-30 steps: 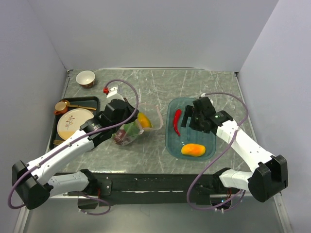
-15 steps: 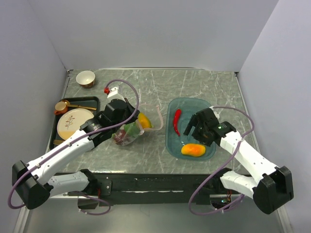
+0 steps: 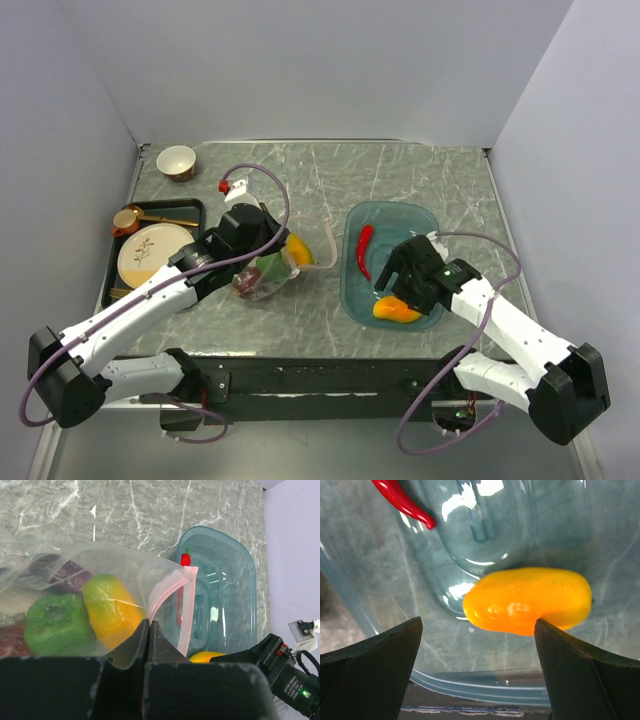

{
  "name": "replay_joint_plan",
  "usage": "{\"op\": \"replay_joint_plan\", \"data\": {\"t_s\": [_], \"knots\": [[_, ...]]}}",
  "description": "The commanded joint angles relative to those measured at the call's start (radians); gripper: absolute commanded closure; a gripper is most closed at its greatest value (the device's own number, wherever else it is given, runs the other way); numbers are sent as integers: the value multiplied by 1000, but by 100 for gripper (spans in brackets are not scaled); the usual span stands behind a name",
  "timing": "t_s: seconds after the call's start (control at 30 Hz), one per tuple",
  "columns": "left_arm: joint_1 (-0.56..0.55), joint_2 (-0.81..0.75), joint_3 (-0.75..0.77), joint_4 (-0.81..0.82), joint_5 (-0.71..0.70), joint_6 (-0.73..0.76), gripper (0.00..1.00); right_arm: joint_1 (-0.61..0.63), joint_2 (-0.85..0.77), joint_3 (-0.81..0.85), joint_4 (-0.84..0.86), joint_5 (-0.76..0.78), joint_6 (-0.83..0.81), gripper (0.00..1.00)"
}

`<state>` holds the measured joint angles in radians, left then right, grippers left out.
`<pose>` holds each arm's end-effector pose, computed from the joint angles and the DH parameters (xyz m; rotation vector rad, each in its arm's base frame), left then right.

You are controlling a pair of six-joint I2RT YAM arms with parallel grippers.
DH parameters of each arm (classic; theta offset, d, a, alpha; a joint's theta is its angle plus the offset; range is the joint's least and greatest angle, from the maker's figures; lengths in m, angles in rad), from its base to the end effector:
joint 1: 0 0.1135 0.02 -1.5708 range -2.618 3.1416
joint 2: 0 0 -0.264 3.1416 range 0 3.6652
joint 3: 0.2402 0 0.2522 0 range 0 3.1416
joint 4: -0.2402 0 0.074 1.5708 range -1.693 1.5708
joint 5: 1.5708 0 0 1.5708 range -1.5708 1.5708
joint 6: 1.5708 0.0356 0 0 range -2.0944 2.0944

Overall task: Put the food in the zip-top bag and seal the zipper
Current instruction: Pick up the fake fruit from the bin.

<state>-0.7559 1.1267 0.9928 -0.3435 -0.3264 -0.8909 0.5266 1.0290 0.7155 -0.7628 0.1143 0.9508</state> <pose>0.1919 -0.1653 0.3292 -0.3489 2.0648 -0.6969 0.1640 0.0906 0.2250 0.6021 2.6119 0.3421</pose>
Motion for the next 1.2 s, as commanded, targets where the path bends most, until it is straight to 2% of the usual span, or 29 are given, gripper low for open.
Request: {"op": "replay_joint_plan", "data": {"t_s": [0.0,0.13,0.33,0.67,0.8,0.93,1.03,1.17], "knots": [[0,4,36,24,3,26,99,33,-1,15,-75,82,80,0],[1,8,37,26,6,26,99,32,19,-17,-93,88,124,0],[1,10,43,15,0,29,99,21,100,-11,-35,88,97,0],[1,10,46,6,-2,30,99,-65,250,102,92,91,-85,0],[1,12,50,-3,0,29,99,-66,319,165,95,97,-156,0],[1,-1,43,-6,-8,29,99,-66,362,186,131,50,-219,7],[1,-8,43,-11,-13,30,99,-66,368,176,119,39,-239,11],[1,-25,32,-12,-28,26,99,-65,275,87,166,35,-260,8]]}}
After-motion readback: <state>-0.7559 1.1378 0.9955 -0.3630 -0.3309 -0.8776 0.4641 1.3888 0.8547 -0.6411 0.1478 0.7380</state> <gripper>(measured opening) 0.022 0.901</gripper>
